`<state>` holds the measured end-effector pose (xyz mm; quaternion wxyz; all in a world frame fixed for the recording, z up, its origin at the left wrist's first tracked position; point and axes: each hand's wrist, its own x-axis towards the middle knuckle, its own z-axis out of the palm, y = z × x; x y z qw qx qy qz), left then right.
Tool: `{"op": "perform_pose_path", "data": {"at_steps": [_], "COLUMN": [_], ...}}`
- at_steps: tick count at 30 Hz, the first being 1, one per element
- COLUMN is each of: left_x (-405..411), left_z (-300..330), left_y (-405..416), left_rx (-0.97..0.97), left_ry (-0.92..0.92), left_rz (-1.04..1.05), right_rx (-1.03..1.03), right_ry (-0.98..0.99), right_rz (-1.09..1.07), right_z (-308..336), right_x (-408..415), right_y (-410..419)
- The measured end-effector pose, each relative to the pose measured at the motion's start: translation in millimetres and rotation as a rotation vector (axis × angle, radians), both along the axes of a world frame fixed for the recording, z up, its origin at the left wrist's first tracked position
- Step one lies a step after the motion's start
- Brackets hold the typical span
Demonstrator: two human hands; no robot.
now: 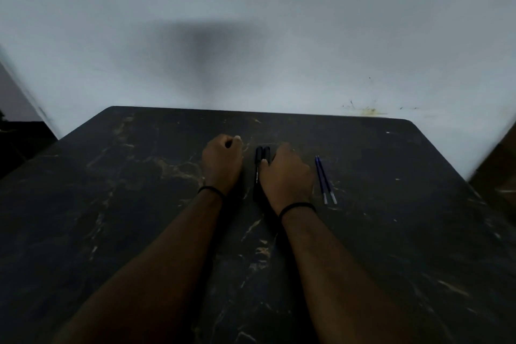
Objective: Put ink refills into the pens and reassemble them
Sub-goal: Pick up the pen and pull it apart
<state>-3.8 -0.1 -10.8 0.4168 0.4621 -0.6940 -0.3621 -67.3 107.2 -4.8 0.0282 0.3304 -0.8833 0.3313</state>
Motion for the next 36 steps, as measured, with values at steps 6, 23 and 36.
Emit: {"op": "perform_pose_path", "data": {"at_steps": [6,23,36], "left_x": [-0.3,-0.4,-2.0], "left_z": [-0.5,-2.8,-6.0], "left_y": [2.3,10.9,2.8], "left_rx": [-0.032,-0.065,0.053], "left_ry": [-0.03,-0.013,0.107], "left_rz": [-0.024,-0.093,-0.121], "right_rx": [-0.011,0.121,0.002], "right_ry": [-0.021,0.08,0.005], "right_rz": [0.012,0.0,-0.132], "right_z": [-0.4,-0.8,1.0], "right_x": [-0.7,3.7,6.0], "right_y": [2.6,-0.7,-2.0]}}
